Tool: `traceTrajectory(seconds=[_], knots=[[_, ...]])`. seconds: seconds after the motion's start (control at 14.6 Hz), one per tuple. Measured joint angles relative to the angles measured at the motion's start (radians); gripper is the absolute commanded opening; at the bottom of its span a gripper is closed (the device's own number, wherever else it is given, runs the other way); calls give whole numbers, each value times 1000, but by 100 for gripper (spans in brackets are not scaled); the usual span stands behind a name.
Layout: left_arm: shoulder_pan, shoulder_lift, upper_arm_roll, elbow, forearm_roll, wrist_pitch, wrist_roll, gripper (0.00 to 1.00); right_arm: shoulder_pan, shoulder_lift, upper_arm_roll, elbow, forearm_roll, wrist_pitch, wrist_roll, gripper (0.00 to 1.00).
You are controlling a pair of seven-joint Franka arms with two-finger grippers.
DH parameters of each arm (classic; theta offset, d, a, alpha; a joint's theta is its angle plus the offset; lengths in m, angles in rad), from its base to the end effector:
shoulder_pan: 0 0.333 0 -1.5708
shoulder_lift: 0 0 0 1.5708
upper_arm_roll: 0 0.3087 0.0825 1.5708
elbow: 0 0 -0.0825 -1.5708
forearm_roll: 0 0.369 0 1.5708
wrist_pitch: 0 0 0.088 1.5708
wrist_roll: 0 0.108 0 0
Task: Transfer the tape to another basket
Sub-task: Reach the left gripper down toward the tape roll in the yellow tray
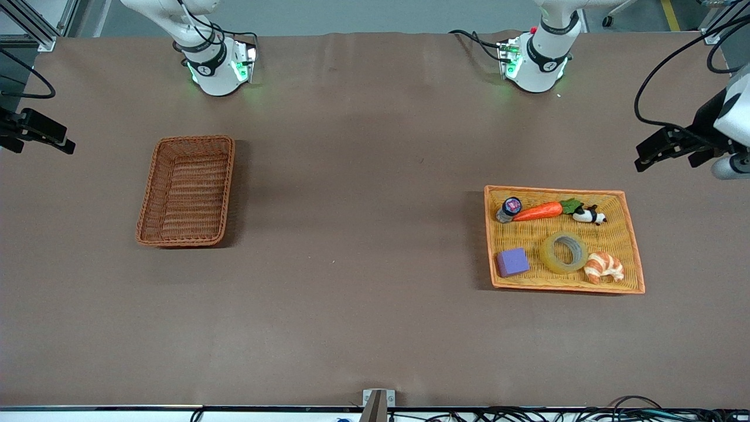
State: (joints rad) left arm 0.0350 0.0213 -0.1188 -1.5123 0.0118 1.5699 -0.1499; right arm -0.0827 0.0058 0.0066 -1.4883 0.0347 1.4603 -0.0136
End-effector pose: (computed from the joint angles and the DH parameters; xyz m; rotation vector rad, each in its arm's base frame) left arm 0.5448 -0.0437 0.6314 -3.1344 -0.1041 -0.0585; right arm 0.5290 -0.0363 0.6409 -3.1038 0.0920 0.0500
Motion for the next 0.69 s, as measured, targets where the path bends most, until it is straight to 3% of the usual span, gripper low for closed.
traceTrajectory(seconds=[0.48, 0.69], knots=[[-7, 15, -7, 1, 31, -20, 10, 100, 0, 0, 0, 0, 0, 0, 0, 100], [-6, 81, -7, -45, 41, 111, 11, 100, 0, 0, 0, 0, 0, 0, 0, 100]])
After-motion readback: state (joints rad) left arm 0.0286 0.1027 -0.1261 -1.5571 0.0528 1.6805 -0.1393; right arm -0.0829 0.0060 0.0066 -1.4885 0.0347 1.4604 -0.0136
